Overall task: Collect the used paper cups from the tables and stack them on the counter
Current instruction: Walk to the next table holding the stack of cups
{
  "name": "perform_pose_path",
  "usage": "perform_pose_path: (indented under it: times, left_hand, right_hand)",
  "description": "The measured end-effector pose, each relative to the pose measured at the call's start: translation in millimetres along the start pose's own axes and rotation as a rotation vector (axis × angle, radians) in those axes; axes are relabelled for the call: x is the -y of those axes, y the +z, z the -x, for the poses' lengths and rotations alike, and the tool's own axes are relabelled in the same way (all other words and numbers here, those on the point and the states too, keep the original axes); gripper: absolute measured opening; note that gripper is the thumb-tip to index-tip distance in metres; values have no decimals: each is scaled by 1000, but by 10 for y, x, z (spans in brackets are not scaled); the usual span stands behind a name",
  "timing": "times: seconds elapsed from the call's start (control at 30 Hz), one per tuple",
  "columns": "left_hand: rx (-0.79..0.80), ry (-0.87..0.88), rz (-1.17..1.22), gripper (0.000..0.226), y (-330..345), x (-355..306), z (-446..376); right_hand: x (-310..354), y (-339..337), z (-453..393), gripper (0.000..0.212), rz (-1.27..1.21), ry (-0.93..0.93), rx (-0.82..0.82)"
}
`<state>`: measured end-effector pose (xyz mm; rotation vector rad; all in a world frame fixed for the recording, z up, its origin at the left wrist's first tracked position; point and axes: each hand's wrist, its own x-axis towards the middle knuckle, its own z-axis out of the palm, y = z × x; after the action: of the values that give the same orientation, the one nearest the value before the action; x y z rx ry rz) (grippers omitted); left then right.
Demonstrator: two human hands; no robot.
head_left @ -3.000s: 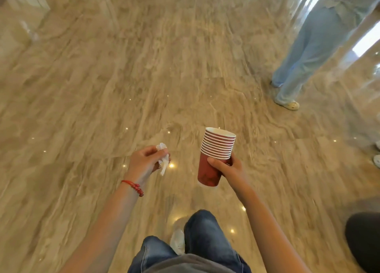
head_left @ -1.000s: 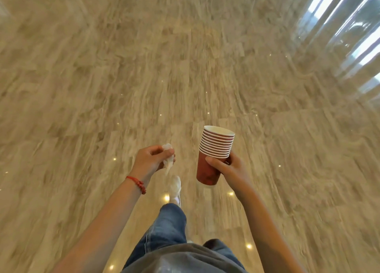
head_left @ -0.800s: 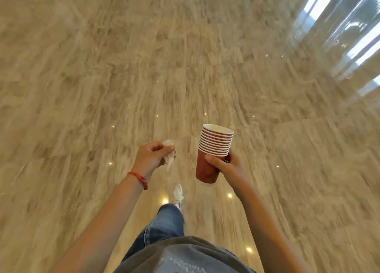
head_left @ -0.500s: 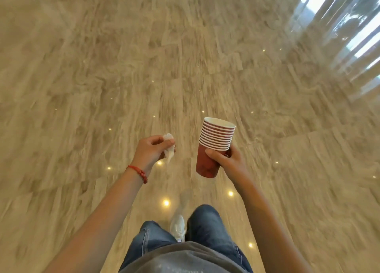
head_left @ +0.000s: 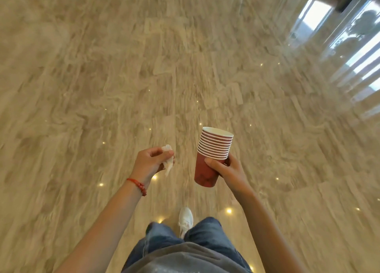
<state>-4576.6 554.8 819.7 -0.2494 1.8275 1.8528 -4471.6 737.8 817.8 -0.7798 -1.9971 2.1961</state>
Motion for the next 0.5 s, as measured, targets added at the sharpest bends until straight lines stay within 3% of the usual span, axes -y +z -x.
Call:
perform_pose_path:
  times: [0.5]
  left_hand:
    - [18,4,11,2,487,-1758,-3531]
  right_hand:
    - [1159,324,-3799,28,-12,1,38]
